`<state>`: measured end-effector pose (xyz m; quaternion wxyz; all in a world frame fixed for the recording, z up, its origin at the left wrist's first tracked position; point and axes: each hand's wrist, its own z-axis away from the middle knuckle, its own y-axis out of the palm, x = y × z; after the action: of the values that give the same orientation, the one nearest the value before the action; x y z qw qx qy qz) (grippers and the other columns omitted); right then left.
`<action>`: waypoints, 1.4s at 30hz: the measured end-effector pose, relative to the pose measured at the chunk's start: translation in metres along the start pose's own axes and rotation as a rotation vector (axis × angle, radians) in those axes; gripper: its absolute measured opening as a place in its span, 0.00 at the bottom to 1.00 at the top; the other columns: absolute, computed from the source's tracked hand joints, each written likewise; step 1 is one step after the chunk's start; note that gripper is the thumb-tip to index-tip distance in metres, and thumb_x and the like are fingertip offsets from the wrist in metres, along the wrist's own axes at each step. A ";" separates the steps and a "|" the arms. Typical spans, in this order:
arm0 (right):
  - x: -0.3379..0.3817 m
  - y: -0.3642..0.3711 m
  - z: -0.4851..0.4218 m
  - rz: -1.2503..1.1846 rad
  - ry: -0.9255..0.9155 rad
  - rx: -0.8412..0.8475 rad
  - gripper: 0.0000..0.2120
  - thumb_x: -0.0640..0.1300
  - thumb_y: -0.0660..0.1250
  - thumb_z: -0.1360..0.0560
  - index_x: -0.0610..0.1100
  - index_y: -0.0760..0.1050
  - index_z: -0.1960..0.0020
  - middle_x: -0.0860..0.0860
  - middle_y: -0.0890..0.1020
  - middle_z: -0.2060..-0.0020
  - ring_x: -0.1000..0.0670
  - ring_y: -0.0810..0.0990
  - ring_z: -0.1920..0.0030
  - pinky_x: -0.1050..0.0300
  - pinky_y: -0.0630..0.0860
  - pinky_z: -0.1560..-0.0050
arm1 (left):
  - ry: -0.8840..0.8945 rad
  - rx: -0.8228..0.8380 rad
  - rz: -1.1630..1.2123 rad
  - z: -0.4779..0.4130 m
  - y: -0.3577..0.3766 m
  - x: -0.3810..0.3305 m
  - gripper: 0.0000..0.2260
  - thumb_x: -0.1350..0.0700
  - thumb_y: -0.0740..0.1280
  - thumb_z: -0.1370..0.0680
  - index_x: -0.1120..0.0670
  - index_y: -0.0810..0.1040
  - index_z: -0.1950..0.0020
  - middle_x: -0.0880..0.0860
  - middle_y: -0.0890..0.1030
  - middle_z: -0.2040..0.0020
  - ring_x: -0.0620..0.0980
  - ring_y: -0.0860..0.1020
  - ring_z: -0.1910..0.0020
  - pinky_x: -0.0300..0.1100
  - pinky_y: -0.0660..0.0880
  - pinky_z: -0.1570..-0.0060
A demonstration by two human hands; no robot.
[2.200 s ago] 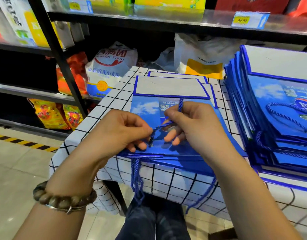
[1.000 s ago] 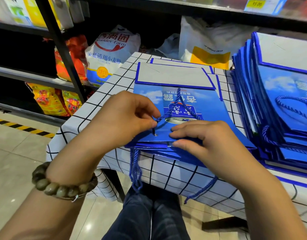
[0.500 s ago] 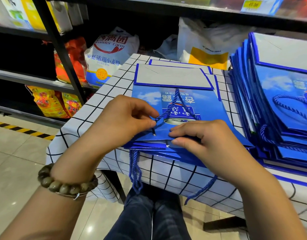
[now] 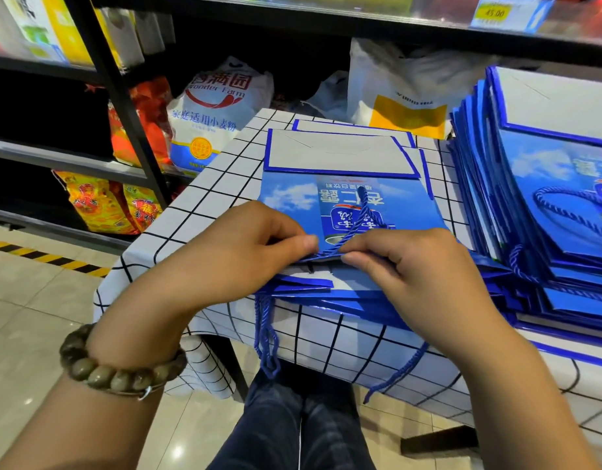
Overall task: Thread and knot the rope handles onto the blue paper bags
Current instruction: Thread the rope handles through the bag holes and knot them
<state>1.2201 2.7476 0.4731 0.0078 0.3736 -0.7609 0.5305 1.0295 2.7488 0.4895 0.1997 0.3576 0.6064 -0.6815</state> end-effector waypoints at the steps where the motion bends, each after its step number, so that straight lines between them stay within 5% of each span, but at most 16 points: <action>1: 0.000 -0.002 0.000 0.030 -0.009 -0.030 0.14 0.57 0.57 0.29 0.53 0.79 0.56 0.55 0.83 0.67 0.47 0.81 0.65 0.50 0.77 0.68 | 0.006 0.038 0.043 0.000 -0.002 0.001 0.17 0.40 0.64 0.30 0.52 0.83 0.59 0.51 0.83 0.60 0.48 0.79 0.58 0.44 0.75 0.52; 4: -0.003 -0.006 -0.001 0.104 -0.049 -0.093 0.15 0.55 0.57 0.28 0.50 0.80 0.57 0.53 0.84 0.67 0.45 0.81 0.66 0.53 0.77 0.64 | 0.022 0.072 0.107 0.003 -0.002 -0.004 0.10 0.43 0.70 0.30 0.48 0.83 0.60 0.43 0.83 0.60 0.40 0.79 0.59 0.32 0.73 0.57; 7: -0.003 -0.002 0.003 0.147 -0.056 -0.228 0.08 0.48 0.66 0.29 0.45 0.80 0.58 0.50 0.81 0.62 0.45 0.80 0.61 0.52 0.74 0.59 | 0.047 -0.051 -0.034 0.000 0.012 -0.006 0.13 0.48 0.66 0.25 0.55 0.82 0.62 0.55 0.80 0.66 0.48 0.75 0.63 0.40 0.69 0.61; 10: 0.005 0.005 0.014 0.163 0.002 -0.311 0.10 0.50 0.67 0.30 0.44 0.79 0.65 0.49 0.78 0.68 0.46 0.76 0.65 0.54 0.70 0.63 | 0.089 -0.142 -0.084 0.001 0.023 -0.006 0.18 0.42 0.60 0.28 0.54 0.82 0.61 0.54 0.81 0.66 0.48 0.76 0.64 0.45 0.70 0.60; 15: 0.028 0.006 0.011 0.420 0.178 -0.047 0.15 0.60 0.63 0.33 0.52 0.80 0.68 0.52 0.79 0.74 0.47 0.78 0.71 0.63 0.60 0.68 | 0.085 -0.228 0.018 0.002 0.030 -0.009 0.14 0.46 0.61 0.31 0.47 0.82 0.54 0.39 0.80 0.54 0.41 0.78 0.57 0.44 0.74 0.54; 17: 0.036 0.007 0.007 0.439 0.235 0.071 0.14 0.62 0.59 0.28 0.56 0.80 0.58 0.53 0.82 0.66 0.48 0.80 0.64 0.61 0.60 0.67 | 0.091 -0.221 0.047 0.004 0.031 -0.011 0.13 0.46 0.61 0.31 0.37 0.75 0.48 0.34 0.77 0.52 0.39 0.78 0.56 0.43 0.75 0.54; 19: 0.036 0.013 0.010 0.429 0.245 0.054 0.12 0.58 0.60 0.28 0.55 0.80 0.60 0.54 0.81 0.69 0.49 0.79 0.68 0.62 0.58 0.69 | 0.109 -0.200 0.050 0.005 0.032 -0.011 0.13 0.46 0.60 0.31 0.32 0.69 0.48 0.34 0.77 0.52 0.39 0.79 0.57 0.44 0.77 0.54; 23: 0.025 0.024 0.018 0.346 0.111 -0.138 0.12 0.52 0.59 0.30 0.51 0.79 0.64 0.54 0.78 0.73 0.48 0.76 0.74 0.64 0.56 0.67 | 0.080 -0.231 0.106 0.005 0.032 -0.009 0.08 0.45 0.62 0.32 0.35 0.72 0.54 0.39 0.81 0.58 0.41 0.79 0.61 0.47 0.76 0.55; 27: 0.014 0.022 0.029 0.192 -0.011 -0.179 0.15 0.49 0.59 0.27 0.44 0.76 0.68 0.51 0.74 0.74 0.46 0.73 0.74 0.60 0.67 0.73 | 0.022 -0.237 0.157 0.004 0.033 -0.007 0.08 0.46 0.62 0.31 0.47 0.79 0.64 0.44 0.81 0.62 0.43 0.78 0.62 0.48 0.75 0.55; 33: 0.005 0.022 0.036 0.189 -0.027 -0.190 0.16 0.51 0.58 0.26 0.45 0.76 0.67 0.52 0.75 0.75 0.48 0.73 0.75 0.60 0.69 0.76 | -0.038 -0.107 0.311 0.002 0.028 -0.009 0.06 0.50 0.68 0.26 0.48 0.82 0.61 0.50 0.84 0.62 0.45 0.81 0.61 0.47 0.76 0.50; 39: 0.003 0.021 0.043 0.081 -0.053 -0.439 0.14 0.55 0.65 0.28 0.43 0.77 0.59 0.49 0.79 0.63 0.51 0.74 0.61 0.57 0.71 0.60 | -0.072 -0.111 0.325 -0.010 0.032 -0.008 0.07 0.61 0.71 0.29 0.49 0.78 0.61 0.47 0.78 0.73 0.44 0.77 0.71 0.42 0.73 0.61; 42: -0.003 0.019 0.041 0.193 -0.041 -0.202 0.23 0.62 0.61 0.30 0.46 0.73 0.44 0.50 0.80 0.48 0.48 0.76 0.46 0.56 0.66 0.44 | -0.097 -0.251 0.374 -0.016 0.033 -0.003 0.10 0.63 0.68 0.27 0.48 0.75 0.61 0.48 0.77 0.72 0.44 0.77 0.75 0.32 0.69 0.72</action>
<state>1.2272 2.7194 0.4390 -0.0211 0.3068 -0.8429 0.4416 1.0586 2.7573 0.4688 0.3944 0.4029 0.5993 -0.5683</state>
